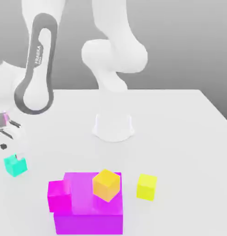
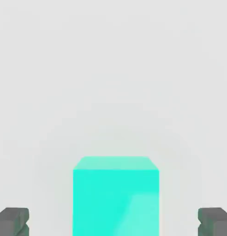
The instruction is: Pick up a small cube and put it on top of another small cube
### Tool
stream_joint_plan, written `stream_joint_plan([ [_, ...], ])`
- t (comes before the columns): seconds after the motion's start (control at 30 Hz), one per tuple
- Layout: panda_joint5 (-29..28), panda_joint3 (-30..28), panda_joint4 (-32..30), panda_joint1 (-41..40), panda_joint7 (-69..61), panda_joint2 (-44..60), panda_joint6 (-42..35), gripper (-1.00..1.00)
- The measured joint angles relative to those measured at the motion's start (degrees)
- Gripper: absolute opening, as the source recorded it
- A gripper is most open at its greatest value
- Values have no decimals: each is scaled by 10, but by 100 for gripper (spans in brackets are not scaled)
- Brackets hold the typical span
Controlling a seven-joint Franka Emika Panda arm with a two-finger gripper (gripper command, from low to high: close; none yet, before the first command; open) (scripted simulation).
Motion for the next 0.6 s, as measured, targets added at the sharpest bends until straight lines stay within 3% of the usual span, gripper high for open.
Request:
stream_joint_plan([
  [0.03,19,25,5,-21,-15,20,16,0],
  [0.07,31,41,8,-34,-24,32,25,-100],
  [0.3,29,41,8,-35,-23,32,24,-100],
  [0.5,-106,-53,-20,32,80,-81,-56,-100],
  [0.6,-147,-26,-18,84,147,-125,-98,-100],
])
